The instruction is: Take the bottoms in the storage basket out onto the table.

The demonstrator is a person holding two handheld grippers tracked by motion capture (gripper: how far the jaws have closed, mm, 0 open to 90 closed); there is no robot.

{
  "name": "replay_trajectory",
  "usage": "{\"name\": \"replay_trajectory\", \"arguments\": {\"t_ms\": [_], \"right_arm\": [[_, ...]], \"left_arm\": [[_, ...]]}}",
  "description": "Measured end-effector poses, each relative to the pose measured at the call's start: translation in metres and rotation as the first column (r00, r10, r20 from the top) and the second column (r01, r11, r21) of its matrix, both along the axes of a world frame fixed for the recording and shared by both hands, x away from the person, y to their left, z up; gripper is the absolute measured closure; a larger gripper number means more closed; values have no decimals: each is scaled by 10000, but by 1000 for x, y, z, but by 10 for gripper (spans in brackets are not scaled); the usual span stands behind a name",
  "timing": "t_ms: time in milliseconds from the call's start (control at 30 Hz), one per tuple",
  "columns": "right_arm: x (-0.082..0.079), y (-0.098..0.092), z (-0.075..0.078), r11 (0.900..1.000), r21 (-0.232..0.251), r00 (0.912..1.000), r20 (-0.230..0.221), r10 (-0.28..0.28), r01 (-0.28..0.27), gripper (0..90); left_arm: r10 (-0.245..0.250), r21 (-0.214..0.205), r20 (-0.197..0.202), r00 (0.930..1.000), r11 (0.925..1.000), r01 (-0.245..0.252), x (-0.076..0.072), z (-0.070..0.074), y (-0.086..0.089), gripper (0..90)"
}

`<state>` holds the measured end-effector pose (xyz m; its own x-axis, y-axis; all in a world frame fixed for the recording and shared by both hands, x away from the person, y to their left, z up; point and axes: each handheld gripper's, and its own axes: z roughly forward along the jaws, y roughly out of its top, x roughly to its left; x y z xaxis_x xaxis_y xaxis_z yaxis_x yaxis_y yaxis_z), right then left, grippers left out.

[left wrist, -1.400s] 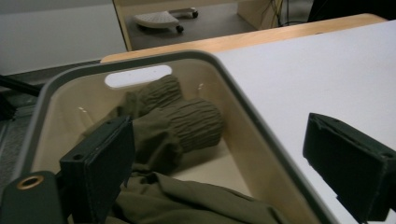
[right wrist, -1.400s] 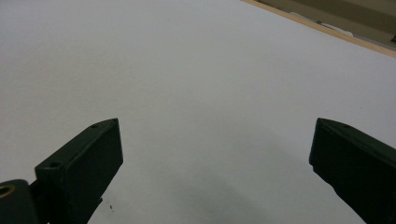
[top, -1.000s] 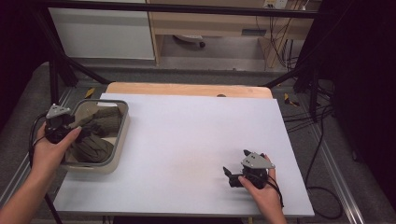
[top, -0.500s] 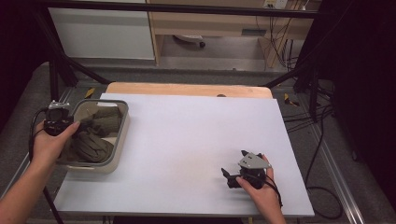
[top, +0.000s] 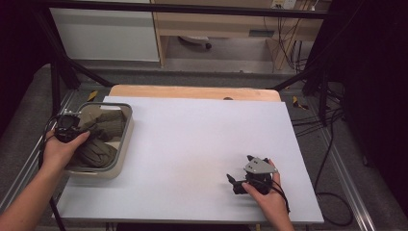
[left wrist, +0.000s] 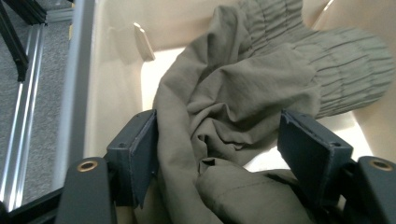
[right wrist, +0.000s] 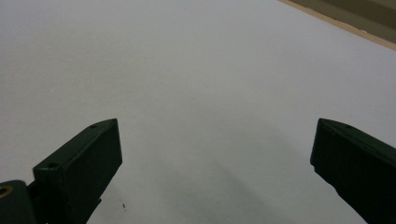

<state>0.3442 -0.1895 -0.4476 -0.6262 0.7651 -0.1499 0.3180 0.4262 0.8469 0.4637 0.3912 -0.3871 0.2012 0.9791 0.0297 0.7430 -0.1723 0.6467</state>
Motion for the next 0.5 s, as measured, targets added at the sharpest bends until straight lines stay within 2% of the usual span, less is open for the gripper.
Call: {"name": "replay_trajectory", "arguments": {"t_ms": [67,133,200,333,433,500], "right_arm": [[0,1,-1,10000,-43,10000,-11,40,-40,25],[1,0,-1,10000,-39,10000,-36,87,-87,23],[1,0,-1,10000,-26,9999,-52,95,-95,23],[3,-1,-2,9999,5,9999,-109,125,-125,22],[3,0,-2,9999,-16,9998,-124,172,-172,22],[2,1,-2,9998,-44,9997,-132,216,-216,22]], "left_arm": [[52,217,-102,9999,9998,-50,3,-4,0,285],[129,244,-195,9997,9996,-124,6,-9,1,279],[99,466,-78,9999,9989,-95,7,-11,-1,294],[38,766,-149,9999,9971,-26,10,-13,-5,255],[25,936,-131,9999,9956,-13,10,-14,-9,260],[-76,783,-216,9997,9969,93,11,-16,-11,306]]}}
